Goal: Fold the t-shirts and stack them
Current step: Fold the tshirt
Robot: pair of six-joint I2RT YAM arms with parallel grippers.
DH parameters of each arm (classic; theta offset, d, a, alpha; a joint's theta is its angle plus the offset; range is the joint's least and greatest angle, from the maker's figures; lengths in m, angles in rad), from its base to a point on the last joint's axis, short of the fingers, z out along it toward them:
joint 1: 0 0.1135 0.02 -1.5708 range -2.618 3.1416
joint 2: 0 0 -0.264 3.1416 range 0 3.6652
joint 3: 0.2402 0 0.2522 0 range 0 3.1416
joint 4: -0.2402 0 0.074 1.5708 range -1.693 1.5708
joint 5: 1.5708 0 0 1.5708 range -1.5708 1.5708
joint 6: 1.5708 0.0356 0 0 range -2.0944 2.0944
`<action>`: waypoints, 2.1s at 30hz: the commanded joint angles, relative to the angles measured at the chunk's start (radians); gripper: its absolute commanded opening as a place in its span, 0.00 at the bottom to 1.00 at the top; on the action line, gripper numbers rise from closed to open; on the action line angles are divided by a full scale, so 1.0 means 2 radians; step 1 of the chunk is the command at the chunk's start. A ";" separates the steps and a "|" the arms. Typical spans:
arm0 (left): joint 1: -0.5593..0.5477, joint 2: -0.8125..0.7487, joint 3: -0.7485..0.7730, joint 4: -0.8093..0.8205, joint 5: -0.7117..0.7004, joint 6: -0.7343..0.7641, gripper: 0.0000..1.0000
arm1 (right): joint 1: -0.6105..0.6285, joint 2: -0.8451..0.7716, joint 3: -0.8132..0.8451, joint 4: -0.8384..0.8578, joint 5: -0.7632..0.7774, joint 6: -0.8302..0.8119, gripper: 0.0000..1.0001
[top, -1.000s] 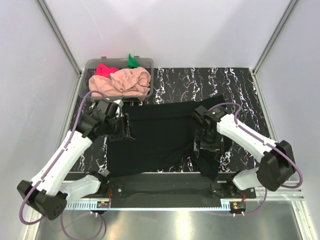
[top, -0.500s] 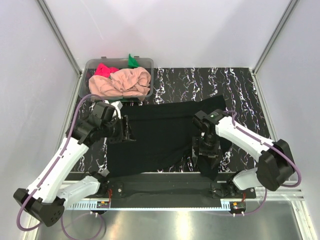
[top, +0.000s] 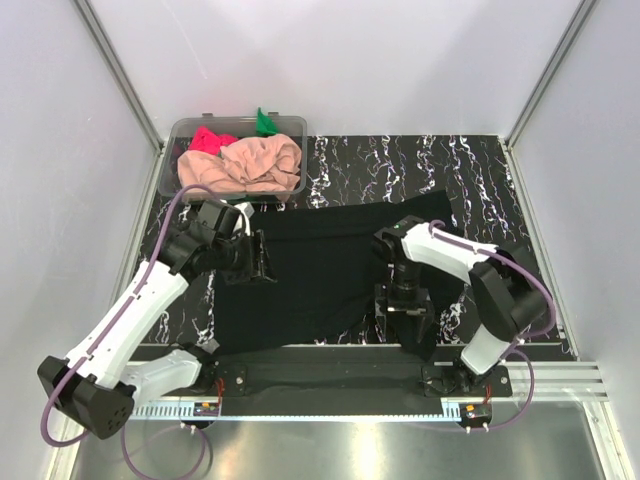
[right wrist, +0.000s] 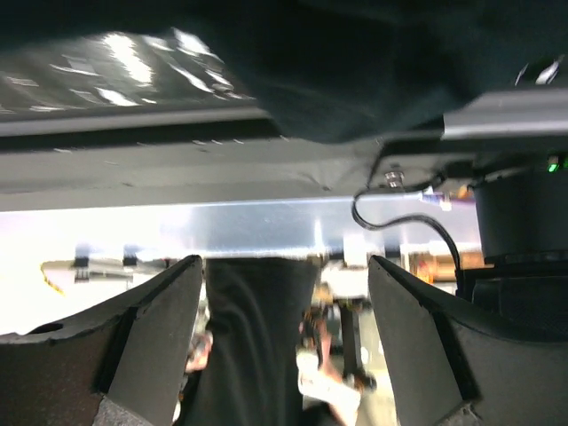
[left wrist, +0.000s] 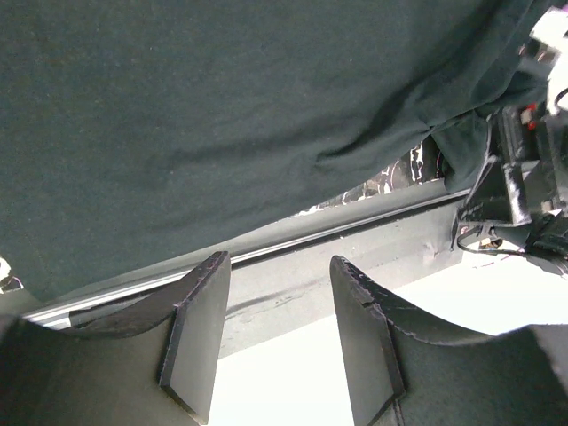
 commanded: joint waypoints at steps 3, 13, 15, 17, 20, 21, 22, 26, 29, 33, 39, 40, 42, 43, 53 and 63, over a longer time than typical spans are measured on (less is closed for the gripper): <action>-0.001 0.001 0.023 0.013 0.018 0.012 0.54 | 0.003 -0.062 0.046 -0.003 0.018 0.046 0.82; -0.002 0.028 0.056 -0.019 0.011 0.012 0.53 | 0.006 -0.311 -0.156 0.152 0.018 0.384 0.79; -0.002 0.035 0.063 -0.027 0.014 0.011 0.53 | 0.006 -0.346 -0.162 0.140 0.039 0.433 0.80; -0.001 0.044 0.071 -0.031 0.014 0.009 0.53 | 0.005 -0.368 -0.170 0.122 0.057 0.484 0.80; -0.002 0.056 0.088 -0.038 0.015 0.010 0.53 | 0.006 -0.415 -0.198 0.115 0.087 0.566 0.80; -0.002 0.060 0.093 -0.043 0.014 0.011 0.53 | 0.006 -0.440 -0.209 0.124 0.090 0.584 0.80; -0.003 0.062 0.099 -0.048 0.013 0.013 0.53 | 0.006 -0.448 -0.224 0.124 0.092 0.603 0.82; -0.002 0.072 0.116 -0.061 0.010 0.014 0.53 | 0.006 -0.463 -0.228 0.097 0.125 0.705 0.83; -0.002 0.076 0.115 -0.064 0.014 0.013 0.53 | 0.005 -0.456 -0.229 0.105 0.164 0.747 0.83; -0.003 0.085 0.121 -0.067 0.015 0.012 0.52 | 0.006 -0.422 -0.277 0.193 0.150 0.797 0.82; -0.005 0.093 0.127 -0.073 0.011 0.015 0.52 | 0.006 -0.393 -0.302 0.254 0.150 0.843 0.82; -0.006 0.094 0.126 -0.073 0.011 0.016 0.52 | 0.005 -0.392 -0.313 0.269 0.150 0.851 0.82; -0.007 0.094 0.123 -0.076 0.008 0.016 0.52 | 0.006 -0.399 -0.304 0.266 0.173 0.850 0.82; -0.007 0.093 0.120 -0.077 0.007 0.016 0.52 | 0.006 -0.402 -0.294 0.257 0.181 0.844 0.82; -0.024 0.103 0.114 -0.077 0.011 0.016 0.52 | 0.006 -0.409 -0.261 0.178 0.183 0.854 0.83; -0.048 0.117 0.135 -0.082 0.002 0.020 0.51 | 0.006 -0.387 -0.282 0.184 0.168 0.844 0.82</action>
